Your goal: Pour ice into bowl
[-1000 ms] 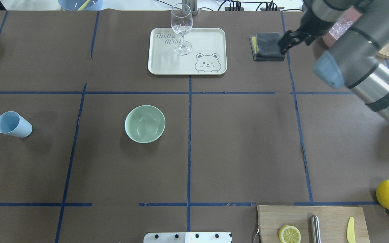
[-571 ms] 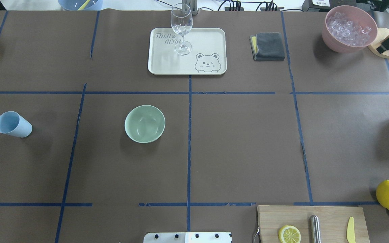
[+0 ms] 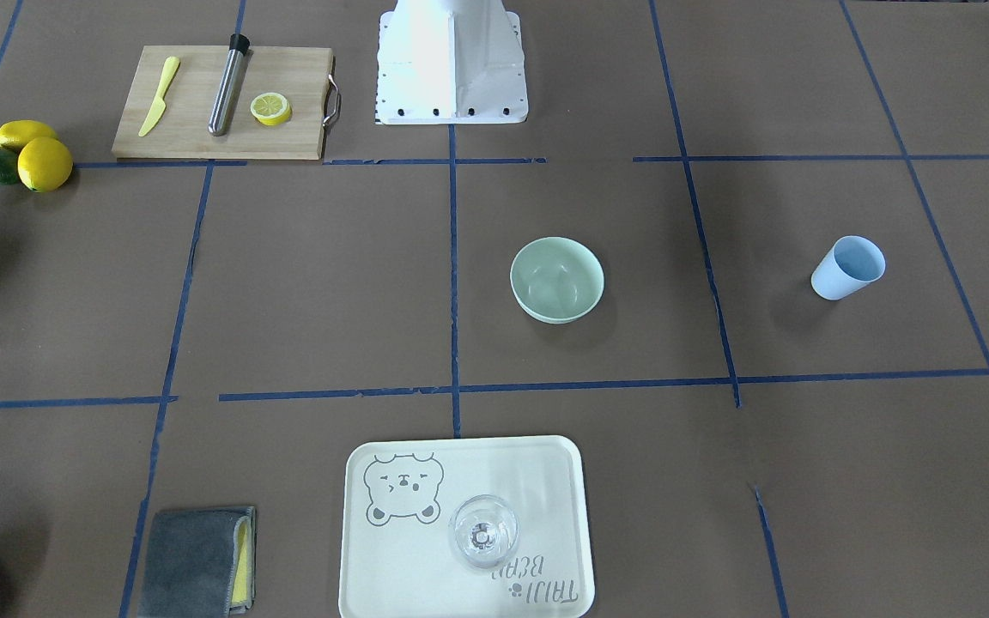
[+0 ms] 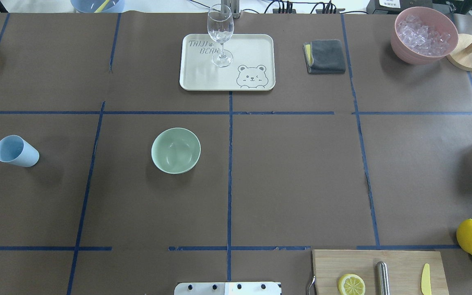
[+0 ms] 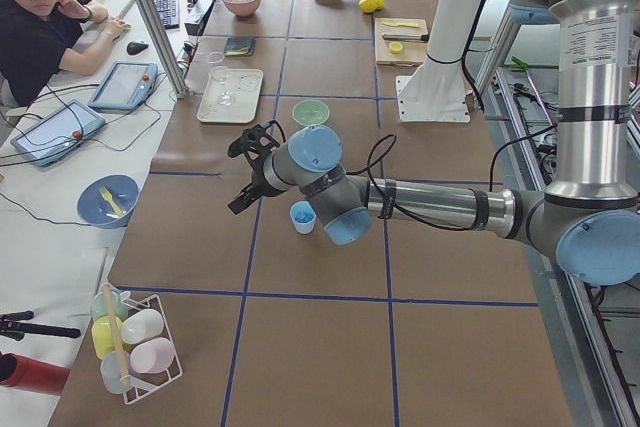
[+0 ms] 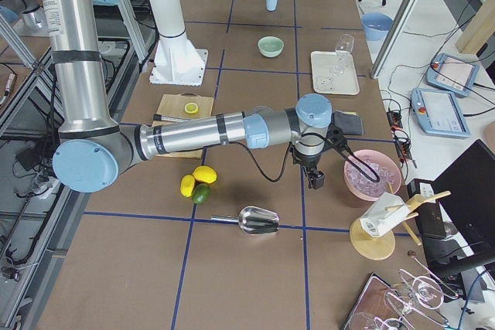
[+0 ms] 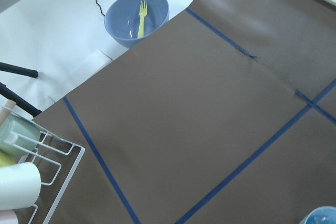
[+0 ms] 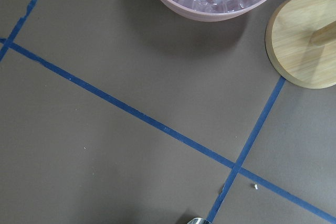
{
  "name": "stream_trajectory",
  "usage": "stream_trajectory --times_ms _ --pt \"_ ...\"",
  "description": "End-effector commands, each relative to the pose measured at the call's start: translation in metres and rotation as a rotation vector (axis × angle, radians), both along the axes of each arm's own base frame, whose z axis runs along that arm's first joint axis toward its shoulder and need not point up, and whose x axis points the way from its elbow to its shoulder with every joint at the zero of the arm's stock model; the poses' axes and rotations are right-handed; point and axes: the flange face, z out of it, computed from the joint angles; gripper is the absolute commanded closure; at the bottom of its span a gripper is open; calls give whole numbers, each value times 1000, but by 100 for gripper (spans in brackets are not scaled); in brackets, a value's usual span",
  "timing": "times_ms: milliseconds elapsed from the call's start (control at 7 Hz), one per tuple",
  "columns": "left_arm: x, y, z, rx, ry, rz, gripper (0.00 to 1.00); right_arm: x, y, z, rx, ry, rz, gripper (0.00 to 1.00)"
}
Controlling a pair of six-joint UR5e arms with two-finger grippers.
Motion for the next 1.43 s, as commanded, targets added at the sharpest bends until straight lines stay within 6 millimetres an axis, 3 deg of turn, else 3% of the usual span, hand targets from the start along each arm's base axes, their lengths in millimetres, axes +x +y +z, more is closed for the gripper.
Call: stream_trajectory --times_ms 0,571,857,1000,1286 --pt "74 26 7 -45 113 -121 0 1 9 8 -15 -3 2 0" --pt "175 121 58 -89 169 -360 0 2 14 16 -24 -1 2 0" --pt "220 156 73 -110 186 -433 0 3 17 20 -31 1 5 0" --pt "234 168 93 -110 174 -475 0 3 18 20 -30 1 4 0" --pt "254 188 113 -103 157 -523 0 4 22 25 -36 3 6 0"
